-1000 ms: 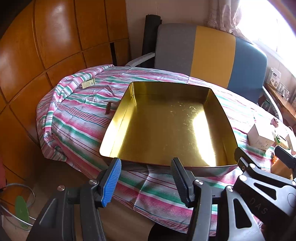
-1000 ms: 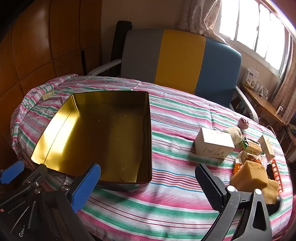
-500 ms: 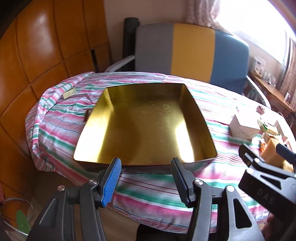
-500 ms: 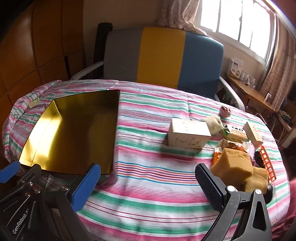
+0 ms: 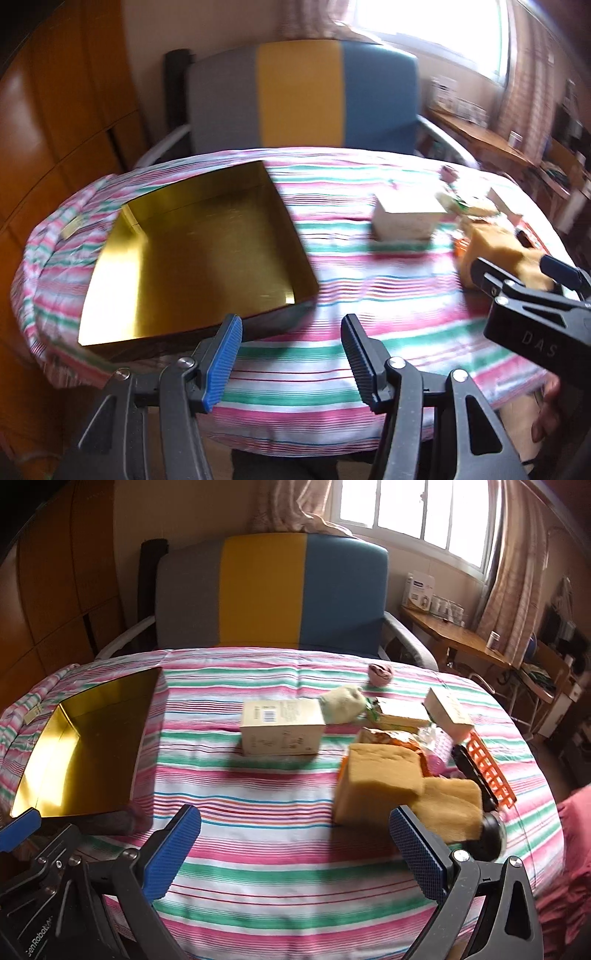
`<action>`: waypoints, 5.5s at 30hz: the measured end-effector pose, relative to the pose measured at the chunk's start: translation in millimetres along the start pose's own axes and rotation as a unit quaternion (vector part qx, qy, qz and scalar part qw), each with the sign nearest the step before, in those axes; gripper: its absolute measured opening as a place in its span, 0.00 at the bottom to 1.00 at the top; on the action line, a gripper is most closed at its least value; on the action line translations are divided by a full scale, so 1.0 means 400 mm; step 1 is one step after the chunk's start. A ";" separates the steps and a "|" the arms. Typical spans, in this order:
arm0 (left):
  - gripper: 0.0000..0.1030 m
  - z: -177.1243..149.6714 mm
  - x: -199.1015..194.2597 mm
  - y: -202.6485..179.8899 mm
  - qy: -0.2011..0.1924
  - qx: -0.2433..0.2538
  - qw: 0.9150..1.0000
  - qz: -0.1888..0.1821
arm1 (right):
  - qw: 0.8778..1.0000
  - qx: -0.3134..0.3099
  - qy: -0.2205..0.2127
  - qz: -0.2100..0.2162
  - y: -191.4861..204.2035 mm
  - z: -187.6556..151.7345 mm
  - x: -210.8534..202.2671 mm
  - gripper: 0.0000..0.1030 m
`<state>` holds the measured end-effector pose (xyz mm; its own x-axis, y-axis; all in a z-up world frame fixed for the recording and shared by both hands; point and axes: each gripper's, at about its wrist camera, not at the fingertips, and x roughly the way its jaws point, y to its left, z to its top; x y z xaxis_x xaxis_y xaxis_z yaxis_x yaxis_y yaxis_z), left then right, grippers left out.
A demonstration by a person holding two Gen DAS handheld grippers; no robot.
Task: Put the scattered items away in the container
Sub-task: 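Swing both tools from the gold box toward the cluster of items, then grasp a yellow sponge with the left tool while the right tool grasps another sponge, then carry both yellow sponges toward the gold box, lifting them off the table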
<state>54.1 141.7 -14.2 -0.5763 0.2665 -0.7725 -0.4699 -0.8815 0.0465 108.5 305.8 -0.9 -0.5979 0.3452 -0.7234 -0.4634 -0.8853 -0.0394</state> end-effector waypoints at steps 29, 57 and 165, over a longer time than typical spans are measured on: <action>0.57 -0.093 0.175 -0.108 0.080 0.090 0.986 -0.112 | 0.977 0.136 0.015 0.166 -0.278 0.111 0.137 1.00; 0.73 -0.036 0.112 -0.139 0.053 0.078 0.975 -0.201 | 0.950 0.185 0.083 0.238 -0.405 -0.128 0.035 1.00; 0.70 -0.023 0.121 -0.119 0.029 0.067 0.980 -0.188 | 0.987 0.090 0.070 0.110 -0.284 -0.022 0.189 0.62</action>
<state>54.6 193.2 -59.7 -0.3094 0.5368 -0.7850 -0.7270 -0.6657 -0.1686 121.6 429.6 -57.3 -0.6064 0.0919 -0.7898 -0.4484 -0.8598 0.2443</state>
